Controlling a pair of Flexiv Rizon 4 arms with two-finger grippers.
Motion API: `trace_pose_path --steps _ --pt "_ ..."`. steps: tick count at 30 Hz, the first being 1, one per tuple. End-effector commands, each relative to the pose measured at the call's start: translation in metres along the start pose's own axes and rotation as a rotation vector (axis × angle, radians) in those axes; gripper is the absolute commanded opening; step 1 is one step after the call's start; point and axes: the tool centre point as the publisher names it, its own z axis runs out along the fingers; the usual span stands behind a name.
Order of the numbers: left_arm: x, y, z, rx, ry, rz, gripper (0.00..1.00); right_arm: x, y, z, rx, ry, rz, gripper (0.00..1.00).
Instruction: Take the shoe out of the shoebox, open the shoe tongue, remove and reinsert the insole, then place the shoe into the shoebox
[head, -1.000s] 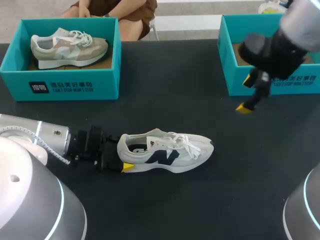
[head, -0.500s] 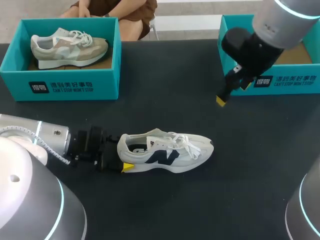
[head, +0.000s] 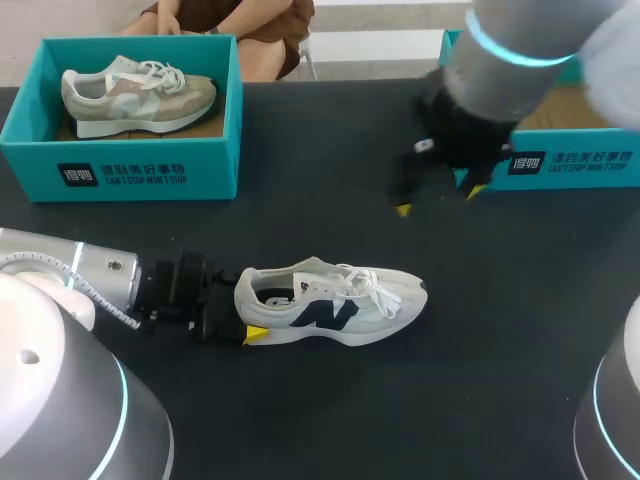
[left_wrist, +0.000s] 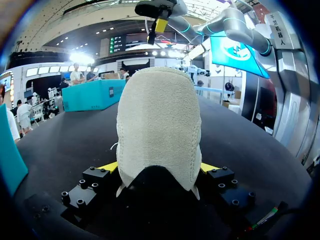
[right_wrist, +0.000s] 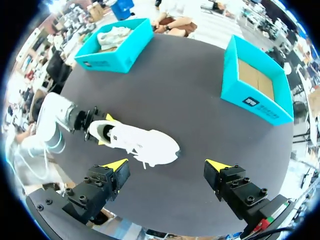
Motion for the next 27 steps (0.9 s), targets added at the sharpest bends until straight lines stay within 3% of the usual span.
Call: trace_pose_path --steps 1,7,16,22,27 --pt "0.002 0.004 0.005 -0.003 0.001 -0.001 0.00 0.054 0.030 0.027 0.072 -0.075 0.046 1.00" --pt "0.002 0.004 0.005 -0.003 0.001 -0.001 0.00 0.095 0.035 0.051 0.097 -0.111 0.082 1.00" --pt "0.002 0.004 0.005 -0.003 0.001 -0.001 0.00 0.156 0.025 0.084 0.028 -0.134 0.138 1.00" --pt "0.002 0.004 0.005 -0.003 0.001 -0.001 0.00 0.178 0.009 0.103 0.010 -0.115 0.183 1.00" --pt "0.002 0.004 0.005 -0.003 0.001 -0.001 0.00 0.180 0.004 0.111 0.020 -0.105 0.194 1.00"
